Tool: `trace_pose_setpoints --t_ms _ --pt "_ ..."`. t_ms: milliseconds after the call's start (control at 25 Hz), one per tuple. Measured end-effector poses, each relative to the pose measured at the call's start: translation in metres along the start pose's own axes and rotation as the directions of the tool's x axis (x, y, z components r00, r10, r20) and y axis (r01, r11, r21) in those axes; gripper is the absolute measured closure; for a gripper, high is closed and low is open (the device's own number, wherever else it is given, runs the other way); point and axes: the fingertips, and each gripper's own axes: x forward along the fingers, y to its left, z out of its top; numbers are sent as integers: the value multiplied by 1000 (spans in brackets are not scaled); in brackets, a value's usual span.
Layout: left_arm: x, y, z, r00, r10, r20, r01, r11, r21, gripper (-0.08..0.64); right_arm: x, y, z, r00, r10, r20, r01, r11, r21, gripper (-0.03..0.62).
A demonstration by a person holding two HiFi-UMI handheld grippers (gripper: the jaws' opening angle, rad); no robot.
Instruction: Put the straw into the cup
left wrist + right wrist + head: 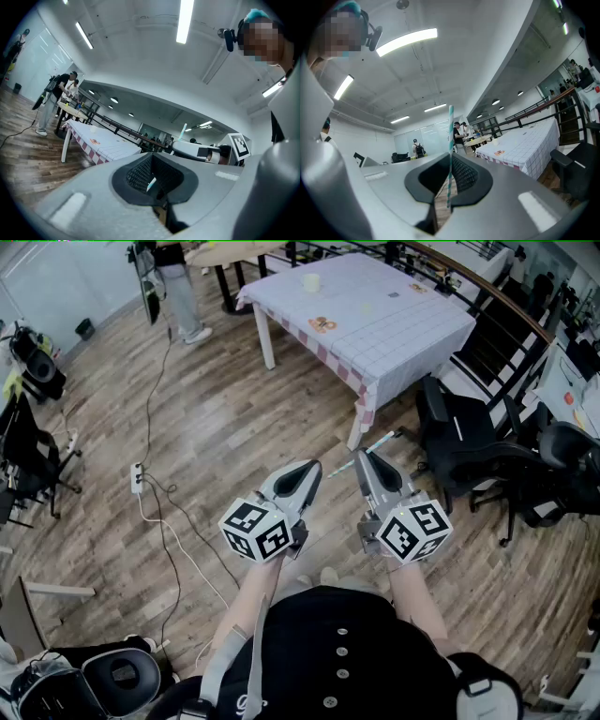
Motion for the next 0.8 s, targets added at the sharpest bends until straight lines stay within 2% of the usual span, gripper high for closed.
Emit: trace_pose_setpoints --t_ms 800 --pt "27 -10 -14 1000 9 -26 -10 1000 -7 560 -6 -23 -10 998 35 -55 -34 999 9 577"
